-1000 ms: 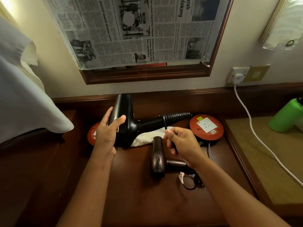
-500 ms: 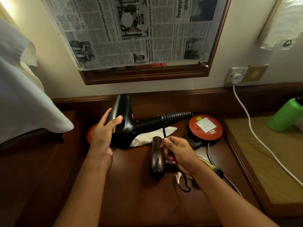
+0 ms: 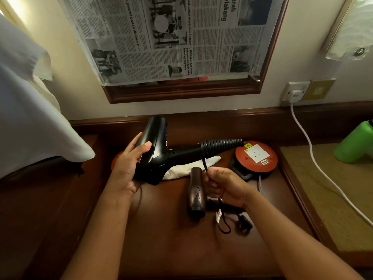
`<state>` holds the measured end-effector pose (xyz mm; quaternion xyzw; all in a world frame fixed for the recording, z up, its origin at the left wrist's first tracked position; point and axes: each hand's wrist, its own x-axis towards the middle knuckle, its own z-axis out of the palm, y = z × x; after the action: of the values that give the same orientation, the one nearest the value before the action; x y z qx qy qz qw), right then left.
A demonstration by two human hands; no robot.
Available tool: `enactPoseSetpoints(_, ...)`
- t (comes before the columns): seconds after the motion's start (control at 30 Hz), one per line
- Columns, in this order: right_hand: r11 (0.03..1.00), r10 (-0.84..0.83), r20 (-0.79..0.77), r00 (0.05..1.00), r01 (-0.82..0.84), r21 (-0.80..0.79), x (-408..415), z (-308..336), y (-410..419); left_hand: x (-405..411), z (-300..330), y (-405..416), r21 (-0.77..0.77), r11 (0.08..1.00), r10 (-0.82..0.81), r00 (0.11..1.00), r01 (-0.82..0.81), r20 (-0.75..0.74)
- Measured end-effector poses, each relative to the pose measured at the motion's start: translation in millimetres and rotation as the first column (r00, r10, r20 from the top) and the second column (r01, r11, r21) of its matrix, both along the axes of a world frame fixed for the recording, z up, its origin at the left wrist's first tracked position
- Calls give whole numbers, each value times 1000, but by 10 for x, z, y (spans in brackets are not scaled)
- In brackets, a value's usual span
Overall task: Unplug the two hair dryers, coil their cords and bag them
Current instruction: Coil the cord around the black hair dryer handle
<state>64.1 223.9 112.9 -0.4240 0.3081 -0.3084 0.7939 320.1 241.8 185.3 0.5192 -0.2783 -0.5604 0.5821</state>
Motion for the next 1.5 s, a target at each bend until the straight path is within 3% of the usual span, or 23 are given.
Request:
enactPoseSetpoints(0.17,995,-4,-182,983,-15,-102,10,84,-127,86,6,-10,-14,1000,-11,1000,11,25)
enactPoseSetpoints(0.37,969,-66,-471,880,-56,-239,-87,373,-325,237,77,12,-33,991,-125,991,126,38)
enactPoseSetpoints(0.6,915,94,-554,827,-291,-279,-259,803,-617,251,144,48,-47,959,-278,960,280,44)
enactPoseSetpoints(0.83,862,278,-638,718,-479,-164,-212,1119,-770,236,104,70,-4,889,-458,887,459,51)
enactPoseSetpoints(1.03,709,80,-874,480,-644,-289,-11,1374,-705,189,153,105,62,904,-429,893,424,139)
enactPoseSetpoints(1.27,441,-242,-940,243,-835,-329,213,1521,-527,49,203,108,38,964,-259,900,262,350)
enactPoseSetpoints(1.5,422,-351,-925,148,-856,-297,306,1491,-398,-13,192,87,-19,986,-143,899,166,414)
